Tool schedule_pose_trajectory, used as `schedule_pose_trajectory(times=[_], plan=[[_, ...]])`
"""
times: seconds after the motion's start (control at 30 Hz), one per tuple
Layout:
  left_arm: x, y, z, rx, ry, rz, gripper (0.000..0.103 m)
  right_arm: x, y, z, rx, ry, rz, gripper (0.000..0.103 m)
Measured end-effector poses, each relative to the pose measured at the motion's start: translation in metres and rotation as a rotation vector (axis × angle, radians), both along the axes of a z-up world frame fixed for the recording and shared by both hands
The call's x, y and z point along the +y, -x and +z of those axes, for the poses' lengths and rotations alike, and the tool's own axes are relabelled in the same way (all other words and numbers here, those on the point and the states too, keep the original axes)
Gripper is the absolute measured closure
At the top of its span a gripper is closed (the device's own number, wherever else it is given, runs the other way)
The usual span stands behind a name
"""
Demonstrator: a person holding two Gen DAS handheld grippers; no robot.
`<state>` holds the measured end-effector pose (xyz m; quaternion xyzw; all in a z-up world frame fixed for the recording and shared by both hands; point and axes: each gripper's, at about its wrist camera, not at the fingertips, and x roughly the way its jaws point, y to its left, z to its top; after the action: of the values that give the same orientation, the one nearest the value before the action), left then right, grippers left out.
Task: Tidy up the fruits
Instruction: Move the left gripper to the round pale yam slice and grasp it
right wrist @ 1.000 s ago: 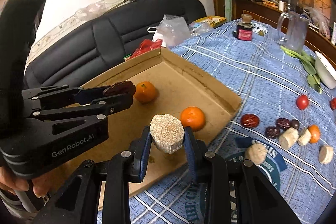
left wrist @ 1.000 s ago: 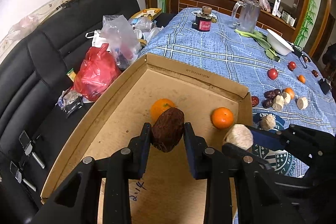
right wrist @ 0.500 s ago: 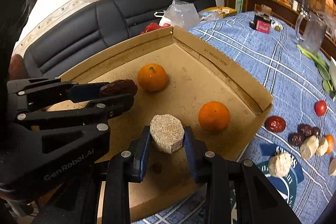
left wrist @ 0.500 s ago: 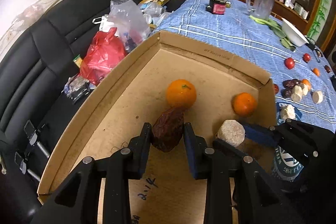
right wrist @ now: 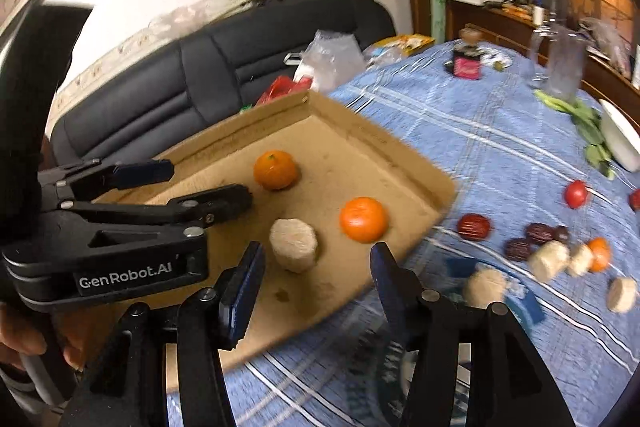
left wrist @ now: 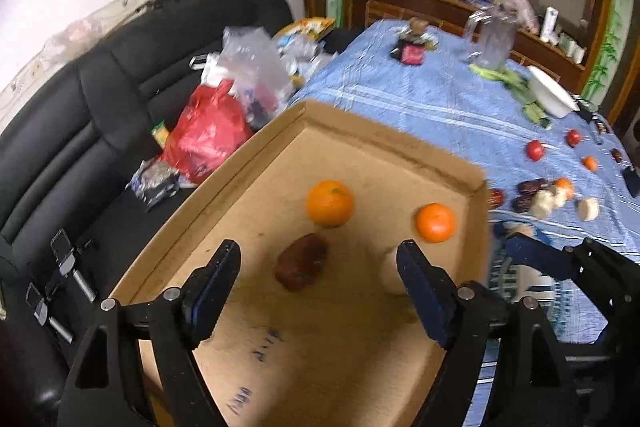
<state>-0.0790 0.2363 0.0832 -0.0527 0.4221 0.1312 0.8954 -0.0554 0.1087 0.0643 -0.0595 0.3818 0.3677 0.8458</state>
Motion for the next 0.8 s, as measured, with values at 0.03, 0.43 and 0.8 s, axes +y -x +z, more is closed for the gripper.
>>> schedule_pose_trajectory(times=[0.03, 0.43, 0.8], plan=[[-0.007, 0.001, 0.004, -0.015, -0.002, -0.011, 0.023, -0.007, 0.001, 0.003, -0.009, 0.004, -0.013, 0.04], [-0.093, -0.019, 0.009, -0.031, 0.047, -0.206, 0.023, -0.146, -0.004, 0.013, -0.04, -0.003, -0.231, 0.028], [-0.152, -0.046, -0.027, 0.058, 0.028, -0.302, 0.023, -0.219, -0.011, -0.01, 0.022, -0.026, -0.347, 0.028]])
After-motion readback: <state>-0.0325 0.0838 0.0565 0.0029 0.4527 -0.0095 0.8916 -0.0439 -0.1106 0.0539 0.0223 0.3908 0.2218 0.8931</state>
